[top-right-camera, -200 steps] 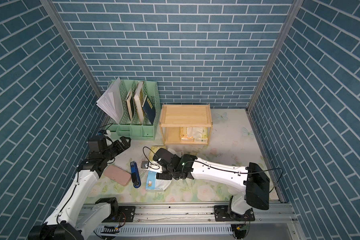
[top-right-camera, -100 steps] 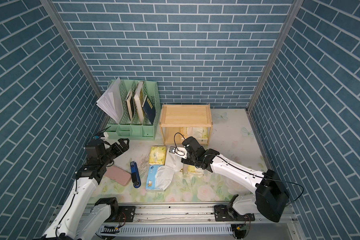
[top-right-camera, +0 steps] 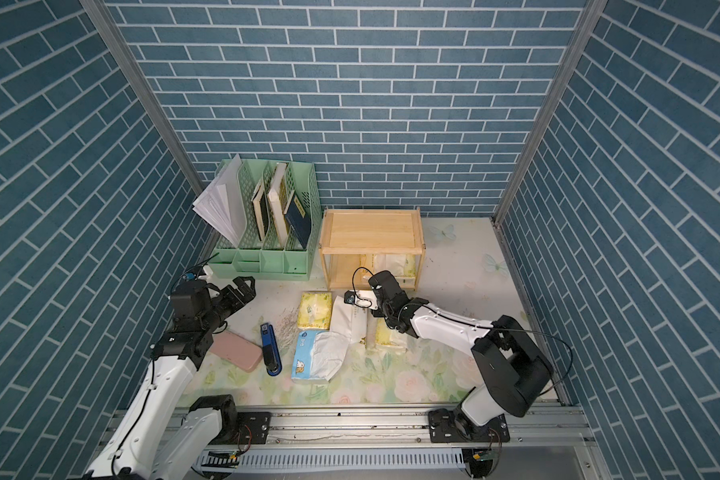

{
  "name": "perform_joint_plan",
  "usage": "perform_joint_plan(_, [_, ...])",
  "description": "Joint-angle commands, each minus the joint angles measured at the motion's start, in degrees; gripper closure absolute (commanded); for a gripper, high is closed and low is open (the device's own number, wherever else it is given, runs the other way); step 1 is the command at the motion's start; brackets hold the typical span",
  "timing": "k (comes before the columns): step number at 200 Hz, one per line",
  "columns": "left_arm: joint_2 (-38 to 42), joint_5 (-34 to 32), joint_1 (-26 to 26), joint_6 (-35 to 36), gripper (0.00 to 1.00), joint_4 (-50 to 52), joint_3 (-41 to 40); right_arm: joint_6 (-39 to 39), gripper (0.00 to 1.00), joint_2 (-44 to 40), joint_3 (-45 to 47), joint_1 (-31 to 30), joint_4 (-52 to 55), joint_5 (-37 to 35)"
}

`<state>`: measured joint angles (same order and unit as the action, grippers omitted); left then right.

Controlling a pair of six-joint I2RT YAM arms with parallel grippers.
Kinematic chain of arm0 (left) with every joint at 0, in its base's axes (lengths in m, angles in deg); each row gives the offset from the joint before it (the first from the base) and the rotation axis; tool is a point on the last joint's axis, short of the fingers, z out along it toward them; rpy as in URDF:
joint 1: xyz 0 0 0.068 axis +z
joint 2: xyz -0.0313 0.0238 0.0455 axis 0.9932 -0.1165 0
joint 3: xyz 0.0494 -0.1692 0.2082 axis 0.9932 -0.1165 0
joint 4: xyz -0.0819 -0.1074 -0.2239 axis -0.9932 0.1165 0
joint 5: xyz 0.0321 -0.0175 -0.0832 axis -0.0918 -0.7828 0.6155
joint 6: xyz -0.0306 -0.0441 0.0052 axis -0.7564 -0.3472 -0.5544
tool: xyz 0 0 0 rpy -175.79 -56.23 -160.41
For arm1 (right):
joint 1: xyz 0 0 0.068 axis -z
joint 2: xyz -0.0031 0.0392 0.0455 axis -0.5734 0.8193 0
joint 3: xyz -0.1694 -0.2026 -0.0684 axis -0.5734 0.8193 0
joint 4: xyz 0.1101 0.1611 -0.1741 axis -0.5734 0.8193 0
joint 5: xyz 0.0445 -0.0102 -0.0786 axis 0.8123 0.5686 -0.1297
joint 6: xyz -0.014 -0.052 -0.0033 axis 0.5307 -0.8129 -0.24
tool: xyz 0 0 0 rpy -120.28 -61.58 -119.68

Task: Remove the tissue boxes from the shelf
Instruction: Pick up a box of tissues from the shelf.

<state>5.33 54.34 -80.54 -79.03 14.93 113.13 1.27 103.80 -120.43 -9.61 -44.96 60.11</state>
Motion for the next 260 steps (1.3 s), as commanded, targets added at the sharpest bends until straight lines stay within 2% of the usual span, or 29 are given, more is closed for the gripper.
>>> perform_joint_plan(1, [-0.14, -0.86, 0.31, -0.25, 0.0, -0.23, -0.53, -6.04, 0.43, 2.65, -2.02, 0.66, -5.58, -2.11])
perform_joint_plan(92, [-1.19, -1.15, 0.31, -0.21, 0.0, -0.48, -1.06, -8.84, 0.43, 12.97, -9.55, 1.79, -7.04, -3.89])
perform_joint_plan(170, [-1.85, -1.78, 0.31, 0.16, 0.0, -0.57, -0.99, -11.62, 0.46, 17.81, -12.7, 3.11, -7.0, -3.39])
perform_joint_plan(212, [-1.92, -2.01, 0.31, 0.16, 0.0, -0.38, -0.89, -11.06, 0.64, 20.08, -13.78, 3.92, -6.72, -2.94])
perform_joint_plan(260, [-2.56, -2.18, 0.31, 0.12, 0.0, -0.22, -0.59, -9.12, 0.93, 20.21, -14.21, 3.99, -5.1, -1.88])
